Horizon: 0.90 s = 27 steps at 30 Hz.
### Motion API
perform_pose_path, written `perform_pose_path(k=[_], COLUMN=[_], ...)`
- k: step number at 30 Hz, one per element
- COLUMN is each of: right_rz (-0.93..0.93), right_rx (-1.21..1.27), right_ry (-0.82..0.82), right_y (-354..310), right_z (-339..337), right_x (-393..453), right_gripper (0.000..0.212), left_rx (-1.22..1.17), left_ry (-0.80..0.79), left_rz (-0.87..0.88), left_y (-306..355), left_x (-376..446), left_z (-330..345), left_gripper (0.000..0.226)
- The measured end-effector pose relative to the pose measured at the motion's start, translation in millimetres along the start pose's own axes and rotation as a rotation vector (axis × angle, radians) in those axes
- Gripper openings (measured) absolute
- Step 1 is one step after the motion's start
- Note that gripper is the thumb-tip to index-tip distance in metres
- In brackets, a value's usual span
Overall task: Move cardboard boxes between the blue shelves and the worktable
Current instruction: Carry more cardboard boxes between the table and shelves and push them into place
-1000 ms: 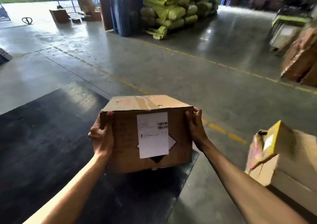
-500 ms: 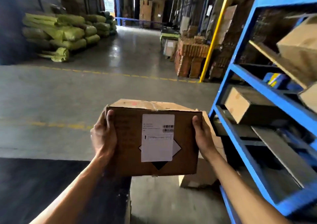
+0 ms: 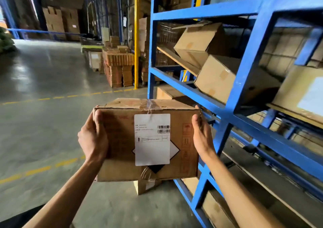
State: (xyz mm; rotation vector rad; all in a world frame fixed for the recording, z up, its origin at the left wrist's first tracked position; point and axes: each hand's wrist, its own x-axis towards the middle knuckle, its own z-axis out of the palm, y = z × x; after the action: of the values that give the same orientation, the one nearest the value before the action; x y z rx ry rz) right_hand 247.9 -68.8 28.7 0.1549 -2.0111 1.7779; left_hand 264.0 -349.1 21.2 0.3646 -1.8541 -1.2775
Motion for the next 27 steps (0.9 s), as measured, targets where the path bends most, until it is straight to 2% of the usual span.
perform_pose_path(k=[3,7,10,11,14,17,20,24,27], right_rz=[-0.027,-0.101,-0.139,-0.142,-0.161,-0.190,-0.220,-0.237,-0.243], right_rx=[-0.055,-0.126,-0.163,-0.177,-0.222,-0.285,-0.355,-0.380,-0.399], right_ry=[0.074,0.229,0.326,0.359,0.459,0.551,0.630,0.715,0.782], right_y=[-25,-47,-56,-61,-80,-101,-111,-117,-121], right_z=[-36,-71,-93,-99,-114,-127,-141,-158,-168], right_x=[-13,-29,-44,-51,-69,-87,-101,-116,-124], right_gripper=[0.032,0.047,0.071,0.073,0.053,0.052,0.033,0.032,0.026], left_rx=[-0.055,-0.167,-0.243,-0.260,-0.319,-0.390,-0.431,-0.505,-0.562], left_ry=[-0.053,-0.153,-0.238,-0.261,-0.303,-0.359,-0.403,-0.460,-0.507], left_rz=[0.042,0.100,0.133,0.146,0.193,0.220,0.235,0.289,0.320], left_y=[23,53,76,84,106,121,134,154,161], left_x=[-11,-23,-33,-36,-43,-55,-67,-83,-89], left_z=[15,29,35,37,42,48,53,64,77], left_gripper=[0.064,0.064,0.054,0.049,0.044,0.043,0.040,0.030,0.031])
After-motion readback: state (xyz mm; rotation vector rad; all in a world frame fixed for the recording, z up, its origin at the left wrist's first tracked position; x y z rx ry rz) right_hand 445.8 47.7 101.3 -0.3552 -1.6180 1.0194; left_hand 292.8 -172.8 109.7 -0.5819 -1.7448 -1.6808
